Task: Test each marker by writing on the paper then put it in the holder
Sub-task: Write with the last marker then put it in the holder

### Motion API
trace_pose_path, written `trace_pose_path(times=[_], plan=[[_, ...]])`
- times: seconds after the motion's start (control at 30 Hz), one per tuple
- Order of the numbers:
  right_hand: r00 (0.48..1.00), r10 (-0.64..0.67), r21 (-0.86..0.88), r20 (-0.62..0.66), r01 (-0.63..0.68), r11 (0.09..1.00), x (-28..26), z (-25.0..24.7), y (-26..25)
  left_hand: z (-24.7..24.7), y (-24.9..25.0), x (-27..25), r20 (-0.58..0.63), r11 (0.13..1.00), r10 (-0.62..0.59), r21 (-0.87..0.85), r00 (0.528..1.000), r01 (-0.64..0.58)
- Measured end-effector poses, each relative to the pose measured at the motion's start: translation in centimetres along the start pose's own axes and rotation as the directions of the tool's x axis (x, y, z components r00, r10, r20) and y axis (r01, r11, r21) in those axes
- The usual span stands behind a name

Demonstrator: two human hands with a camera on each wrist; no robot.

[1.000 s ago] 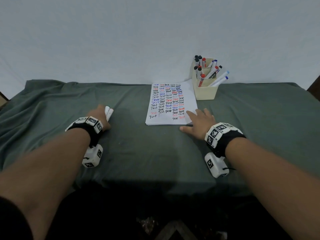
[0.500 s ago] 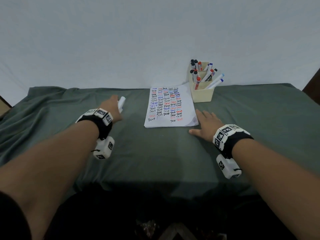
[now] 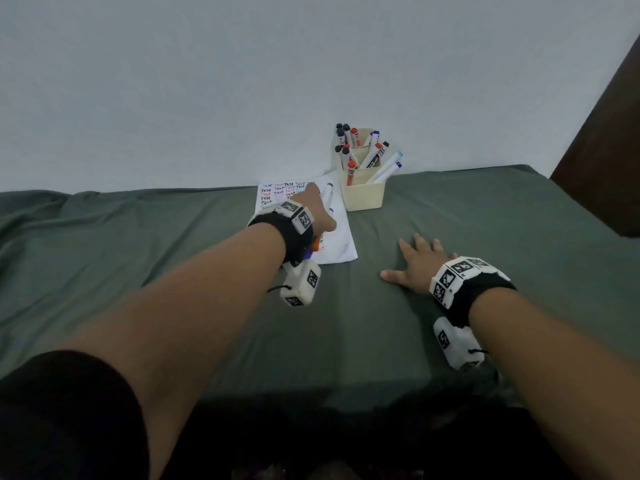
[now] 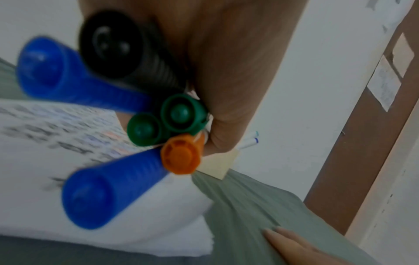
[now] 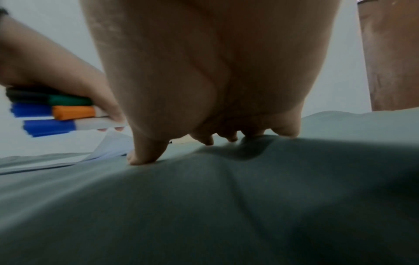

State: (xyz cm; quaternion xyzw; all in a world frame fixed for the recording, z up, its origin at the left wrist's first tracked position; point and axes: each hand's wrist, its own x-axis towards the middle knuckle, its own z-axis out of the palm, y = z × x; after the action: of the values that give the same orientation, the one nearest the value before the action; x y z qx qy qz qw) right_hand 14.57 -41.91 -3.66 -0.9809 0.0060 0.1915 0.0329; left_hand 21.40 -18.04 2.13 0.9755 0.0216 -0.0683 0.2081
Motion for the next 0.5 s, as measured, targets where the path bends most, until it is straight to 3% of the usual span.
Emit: trace_pose_path(times=[0.27, 0.5], plan=[[1.0, 0.026, 0.041, -0.011, -0.025, 0.999, -0.2, 0.3, -0.6, 4.4, 5.3, 1.6, 0.016, 0.998, 0.0, -0.07, 1.0, 0.001], [1.0, 0.005, 0.069, 0.0, -0.005, 0.998, -0.1, 0.2, -0.7, 6.2, 3.9, 0.9, 0.14, 0.96, 0.059, 0.262, 0.988, -0.094]])
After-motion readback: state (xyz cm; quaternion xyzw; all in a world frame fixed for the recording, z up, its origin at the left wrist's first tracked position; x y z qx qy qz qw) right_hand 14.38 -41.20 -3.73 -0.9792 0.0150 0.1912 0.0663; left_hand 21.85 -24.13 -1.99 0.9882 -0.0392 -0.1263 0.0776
